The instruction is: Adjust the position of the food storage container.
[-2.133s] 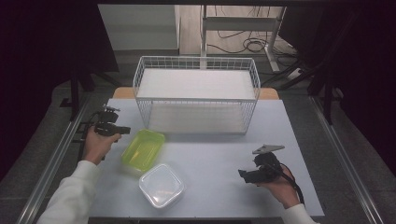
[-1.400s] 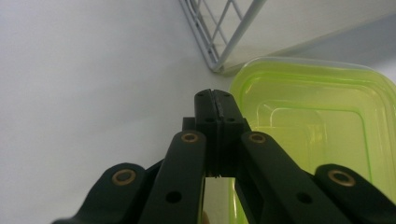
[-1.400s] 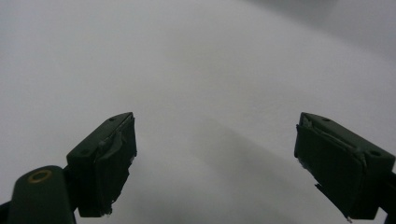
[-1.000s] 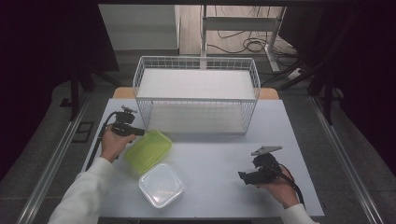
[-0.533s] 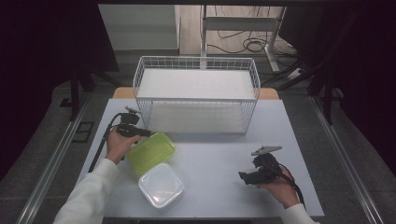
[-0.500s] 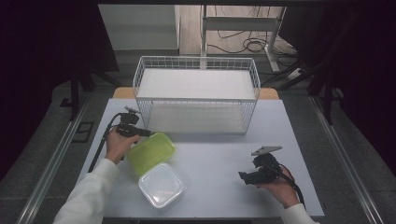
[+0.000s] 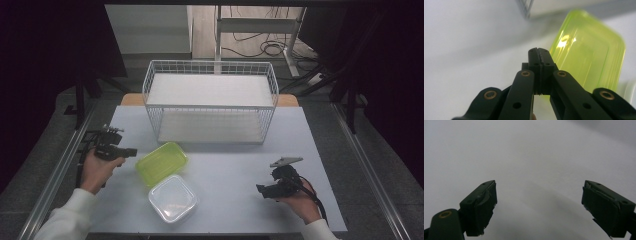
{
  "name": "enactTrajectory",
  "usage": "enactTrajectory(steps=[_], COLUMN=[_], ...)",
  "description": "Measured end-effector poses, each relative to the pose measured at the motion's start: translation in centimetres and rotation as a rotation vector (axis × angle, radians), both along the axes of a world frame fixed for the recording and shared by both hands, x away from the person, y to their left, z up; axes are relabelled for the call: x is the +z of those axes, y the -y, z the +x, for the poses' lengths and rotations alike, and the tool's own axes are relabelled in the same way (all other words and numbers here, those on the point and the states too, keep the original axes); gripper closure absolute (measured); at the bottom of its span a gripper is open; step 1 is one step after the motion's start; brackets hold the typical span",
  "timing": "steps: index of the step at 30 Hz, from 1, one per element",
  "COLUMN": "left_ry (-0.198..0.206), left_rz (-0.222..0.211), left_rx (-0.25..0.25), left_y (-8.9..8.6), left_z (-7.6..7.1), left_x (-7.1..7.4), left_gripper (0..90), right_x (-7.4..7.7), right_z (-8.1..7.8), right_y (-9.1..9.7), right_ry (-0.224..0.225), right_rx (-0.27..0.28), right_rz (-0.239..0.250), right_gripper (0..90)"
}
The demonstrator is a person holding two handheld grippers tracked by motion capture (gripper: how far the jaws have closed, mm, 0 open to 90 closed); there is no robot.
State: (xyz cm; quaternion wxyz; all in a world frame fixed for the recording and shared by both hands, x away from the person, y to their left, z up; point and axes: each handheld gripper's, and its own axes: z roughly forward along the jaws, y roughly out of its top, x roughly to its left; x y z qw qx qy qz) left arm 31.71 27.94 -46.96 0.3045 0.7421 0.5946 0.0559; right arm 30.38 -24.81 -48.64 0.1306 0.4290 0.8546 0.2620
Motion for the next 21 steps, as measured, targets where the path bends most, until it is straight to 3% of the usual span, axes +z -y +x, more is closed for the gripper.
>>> enactTrajectory(steps=[1, 8, 16, 21], left_ry=[-0.03, -0.09, -0.117, -0.132], left_rz=[-0.024, -0.073, -0.031, -0.045], left_rx=[-0.002, -0.021, -0.032, -0.012], left_y=[-0.3, 0.0, 1.5, 1.3], left_z=[-1.2, -3.5, -2.6, -1.2], left_x=[-0.8, -3.0, -3.8, -4.1], left_gripper=[90.0, 90.0, 89.7, 89.7], right_x=[0.0, 0.0, -0.1, -0.1], right_z=[0.0, 0.1, 0.1, 0.1], right_y=[-0.1, -0.3, -0.5, -0.1], right_ry=[-0.001, 0.0, 0.0, -0.005], right_rx=[-0.001, 0.004, 0.007, -0.003], right_rz=[0.0, -0.007, -0.016, -0.02], right_gripper=[13.1, 13.1, 13.1, 13.1])
